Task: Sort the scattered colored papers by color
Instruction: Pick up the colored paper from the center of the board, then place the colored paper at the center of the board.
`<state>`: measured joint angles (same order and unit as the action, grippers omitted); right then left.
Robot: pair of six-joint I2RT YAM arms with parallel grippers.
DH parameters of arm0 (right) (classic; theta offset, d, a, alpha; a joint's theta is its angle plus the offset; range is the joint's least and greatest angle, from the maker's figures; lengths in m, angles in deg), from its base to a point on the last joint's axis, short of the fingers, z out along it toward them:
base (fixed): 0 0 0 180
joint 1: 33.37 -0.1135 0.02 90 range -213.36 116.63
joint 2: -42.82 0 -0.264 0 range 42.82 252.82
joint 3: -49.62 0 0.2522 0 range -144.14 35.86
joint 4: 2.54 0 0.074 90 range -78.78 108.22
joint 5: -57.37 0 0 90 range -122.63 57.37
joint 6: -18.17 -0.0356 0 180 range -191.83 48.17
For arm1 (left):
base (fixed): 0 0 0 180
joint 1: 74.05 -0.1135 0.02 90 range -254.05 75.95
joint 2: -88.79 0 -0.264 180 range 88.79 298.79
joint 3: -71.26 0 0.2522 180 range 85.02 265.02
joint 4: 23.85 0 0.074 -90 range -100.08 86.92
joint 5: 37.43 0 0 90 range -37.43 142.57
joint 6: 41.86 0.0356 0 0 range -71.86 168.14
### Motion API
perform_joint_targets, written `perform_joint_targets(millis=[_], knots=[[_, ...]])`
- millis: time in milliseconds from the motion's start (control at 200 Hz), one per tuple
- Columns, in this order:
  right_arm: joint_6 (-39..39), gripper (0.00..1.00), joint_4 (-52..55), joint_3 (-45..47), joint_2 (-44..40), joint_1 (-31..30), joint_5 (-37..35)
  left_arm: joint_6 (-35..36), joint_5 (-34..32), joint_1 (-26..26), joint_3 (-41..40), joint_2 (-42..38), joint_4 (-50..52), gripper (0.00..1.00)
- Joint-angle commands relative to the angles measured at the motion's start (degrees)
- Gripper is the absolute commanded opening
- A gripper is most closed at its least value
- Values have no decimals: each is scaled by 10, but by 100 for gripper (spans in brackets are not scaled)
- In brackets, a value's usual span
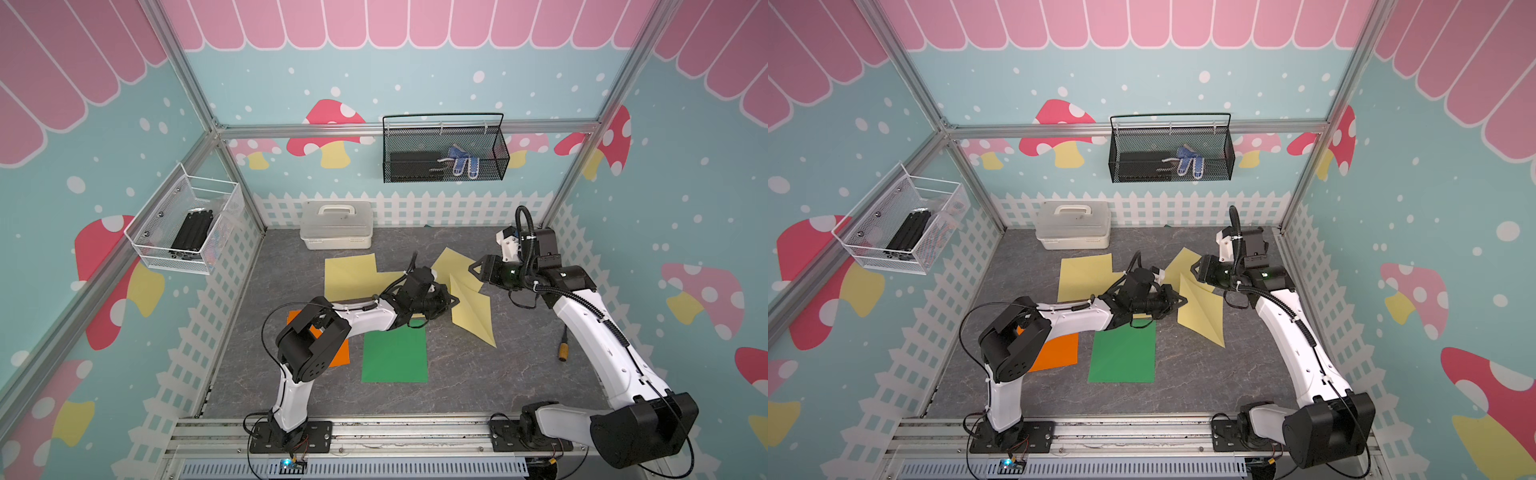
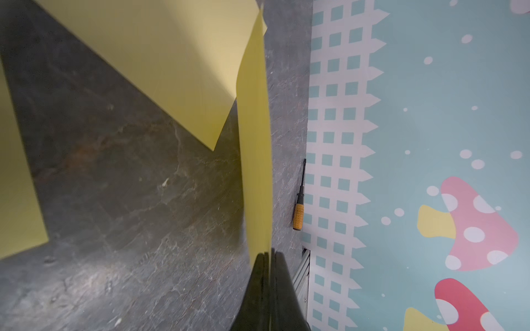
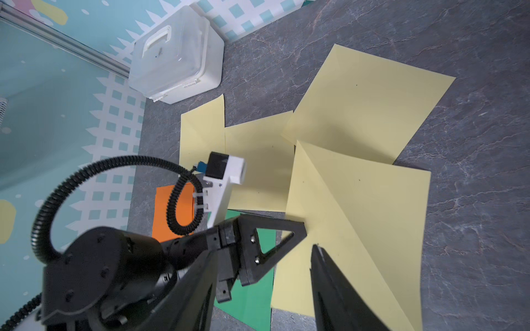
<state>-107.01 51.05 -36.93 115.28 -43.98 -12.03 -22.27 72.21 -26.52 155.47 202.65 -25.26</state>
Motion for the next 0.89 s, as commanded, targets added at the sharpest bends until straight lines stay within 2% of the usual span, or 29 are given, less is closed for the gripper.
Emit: perform_joint_targets(millis=[0, 215, 570, 881], knots=[[-8, 55, 5, 15, -15, -4, 8, -57, -76, 38, -30, -24, -38, 0], [-17, 56, -6, 46, -37, -4, 16, -118, -153, 106, -59, -2, -50, 0], [-23, 57, -11, 77, -76, -4, 22, -216, -238, 152, -81, 38, -65, 0], [-21, 57, -12, 79, -76, -4, 24, -233, -228, 166, -74, 59, -58, 0]])
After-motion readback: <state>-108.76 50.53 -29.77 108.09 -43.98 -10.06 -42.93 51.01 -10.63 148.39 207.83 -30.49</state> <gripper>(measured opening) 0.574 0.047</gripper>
